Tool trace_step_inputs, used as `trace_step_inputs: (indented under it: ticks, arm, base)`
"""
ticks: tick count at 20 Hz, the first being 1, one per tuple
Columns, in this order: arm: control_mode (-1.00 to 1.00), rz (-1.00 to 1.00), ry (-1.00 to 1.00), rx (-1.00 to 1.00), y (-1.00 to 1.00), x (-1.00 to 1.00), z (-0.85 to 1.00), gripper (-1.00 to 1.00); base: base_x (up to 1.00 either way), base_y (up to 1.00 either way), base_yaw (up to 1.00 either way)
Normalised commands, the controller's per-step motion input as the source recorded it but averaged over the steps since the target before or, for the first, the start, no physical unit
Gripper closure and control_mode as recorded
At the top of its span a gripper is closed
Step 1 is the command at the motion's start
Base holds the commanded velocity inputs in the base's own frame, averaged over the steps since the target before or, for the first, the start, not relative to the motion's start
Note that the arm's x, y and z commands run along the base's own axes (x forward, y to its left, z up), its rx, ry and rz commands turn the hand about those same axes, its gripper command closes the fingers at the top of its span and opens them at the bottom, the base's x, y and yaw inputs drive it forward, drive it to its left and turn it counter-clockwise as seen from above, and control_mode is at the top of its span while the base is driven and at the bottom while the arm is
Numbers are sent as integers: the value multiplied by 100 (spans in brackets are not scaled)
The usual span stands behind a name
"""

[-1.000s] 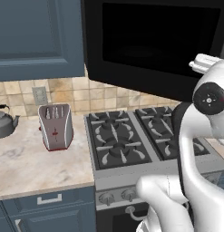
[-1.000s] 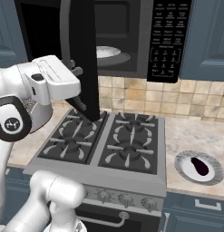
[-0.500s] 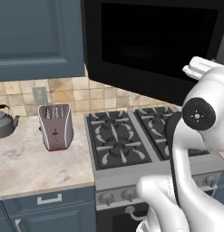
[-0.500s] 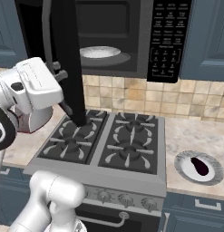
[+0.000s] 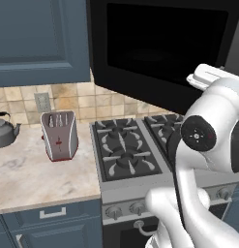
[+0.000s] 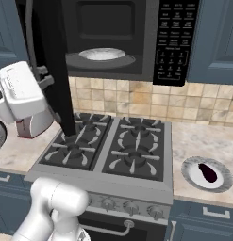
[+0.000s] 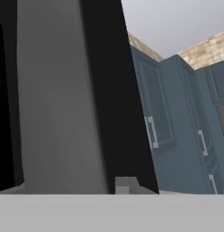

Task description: Pick the eggplant from the counter and place it in the microwave. Then turn on the microwave.

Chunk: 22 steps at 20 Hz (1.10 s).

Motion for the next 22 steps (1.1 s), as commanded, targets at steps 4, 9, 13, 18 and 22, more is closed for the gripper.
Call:
trace_step_inputs:
  ticks: [4, 9, 13, 18, 22]
  arm:
    - [-100, -1, 0, -1, 19, -31, 0, 100]
    - [-100, -1, 0, -1, 20, -27, 0, 100]
    - [-100, -2, 0, -1, 23, -23, 0, 100]
    - [-100, -2, 0, -1, 21, -23, 0, 100]
    - [-100, -1, 0, 0, 16, -23, 0, 100]
  base:
    - [0, 0, 0]
    - [0, 0, 0]
    - [0, 0, 0]
    - [0, 0, 0]
    - [0, 0, 0]
